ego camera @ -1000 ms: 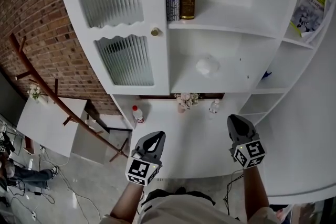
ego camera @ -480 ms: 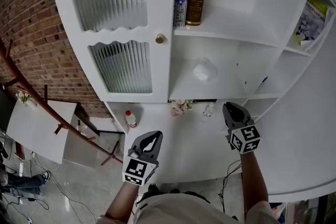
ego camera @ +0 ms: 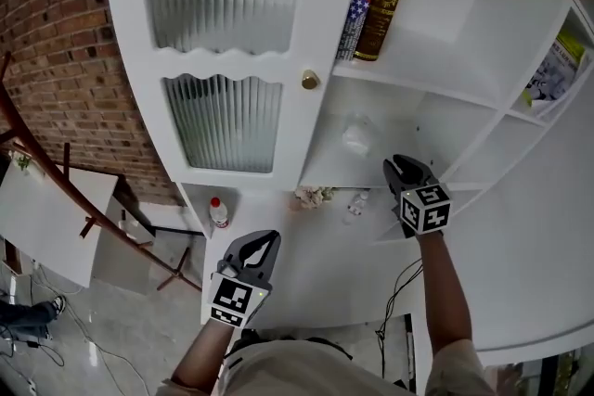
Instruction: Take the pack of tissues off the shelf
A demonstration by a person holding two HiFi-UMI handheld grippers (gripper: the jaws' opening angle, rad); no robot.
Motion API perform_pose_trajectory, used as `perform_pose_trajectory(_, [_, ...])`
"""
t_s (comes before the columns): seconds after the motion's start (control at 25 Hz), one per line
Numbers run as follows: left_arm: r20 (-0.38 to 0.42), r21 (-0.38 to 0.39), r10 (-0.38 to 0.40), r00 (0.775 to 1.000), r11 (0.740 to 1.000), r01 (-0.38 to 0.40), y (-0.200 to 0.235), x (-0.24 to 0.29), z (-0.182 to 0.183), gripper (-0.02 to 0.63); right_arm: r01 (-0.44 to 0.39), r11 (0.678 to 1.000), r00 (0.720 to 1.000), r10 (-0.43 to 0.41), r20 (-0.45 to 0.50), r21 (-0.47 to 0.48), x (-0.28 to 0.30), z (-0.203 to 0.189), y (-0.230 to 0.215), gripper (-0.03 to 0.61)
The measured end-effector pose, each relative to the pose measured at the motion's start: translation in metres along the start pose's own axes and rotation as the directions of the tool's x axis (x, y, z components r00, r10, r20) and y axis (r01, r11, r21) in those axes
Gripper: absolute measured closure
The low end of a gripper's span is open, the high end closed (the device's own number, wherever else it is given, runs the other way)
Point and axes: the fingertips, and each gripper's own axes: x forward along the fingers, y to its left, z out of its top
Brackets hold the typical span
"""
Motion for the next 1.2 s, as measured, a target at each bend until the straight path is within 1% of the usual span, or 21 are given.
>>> perform_pose_trajectory(0.04, [0.003,-0.002,-0.001,1.0,1.0,0.001,0.001,0.001,0.001,0.588,-0.003,1.0,1.0,0.003,-0.016,-0.005,0.006,0.001,-0.001,0.471])
perform_pose_trajectory(0.24, [0.011,-0.001,-0.016,1.0,1.0,0.016,0.001,0.007,0.005,0.588,-0.011,1.0,0.996,0.01,-0.087,-0.01,0.032,0.001,-0.008,0.468])
perform_pose_trajectory(0.4, [0.006,-0.006,-0.032,0.999,0.999,0.032,-0.001,0.013,0.0,0.588,-0.025,1.0,0.988,0.023,-0.15,-0.006,0.054,-0.003,-0.017,0.427])
perform_pose_trajectory(0.52, [0.001,-0.016,-0.044,0.999,0.999,0.044,-0.006,0.014,-0.004,0.588,-0.03,1.0,0.979,0.031,-0.204,0.01,0.068,-0.01,-0.027,0.389])
perform_pose_trajectory(0.64, [-0.005,-0.025,-0.046,0.999,0.999,0.046,-0.006,0.011,-0.009,0.588,-0.068,0.996,0.967,0.079,-0.244,0.051,0.082,-0.013,-0.024,0.365])
perform_pose_trajectory(0.72, [-0.01,-0.028,-0.042,0.999,0.999,0.042,-0.005,0.009,-0.012,0.588,-0.094,0.994,0.956,0.107,-0.273,0.057,0.091,-0.016,-0.018,0.354])
perform_pose_trajectory(0.8, [-0.013,-0.03,-0.04,0.999,0.999,0.039,-0.004,0.006,-0.014,0.588,-0.097,0.994,0.94,0.105,-0.324,0.042,0.099,-0.027,-0.015,0.348])
perform_pose_trajectory(0.88, [-0.016,-0.03,-0.038,0.999,0.999,0.037,-0.004,0.002,-0.015,0.588,-0.082,0.997,0.924,0.078,-0.374,0.006,0.104,-0.039,-0.016,0.347])
perform_pose_trajectory(1.0, [-0.022,-0.032,-0.031,0.999,0.999,0.03,0.0,-0.004,-0.018,0.588,-0.074,0.997,0.913,0.06,-0.405,-0.02,0.108,-0.044,-0.013,0.348])
perform_pose_trajectory(1.08, [-0.027,-0.035,-0.026,0.999,0.999,0.025,0.002,-0.007,-0.02,0.588,-0.078,0.997,0.91,0.063,-0.409,-0.02,0.109,-0.045,-0.01,0.38])
perform_pose_trajectory(1.12, [-0.029,-0.038,-0.025,0.999,0.999,0.024,0.002,-0.009,-0.021,0.588,-0.078,0.997,0.911,0.064,-0.407,-0.019,0.109,-0.045,-0.009,0.413])
perform_pose_trajectory(1.2, [-0.029,-0.043,-0.026,0.999,0.999,0.025,0.002,-0.011,-0.023,0.588,-0.076,0.997,0.918,0.067,-0.392,-0.008,0.106,-0.044,-0.006,0.447])
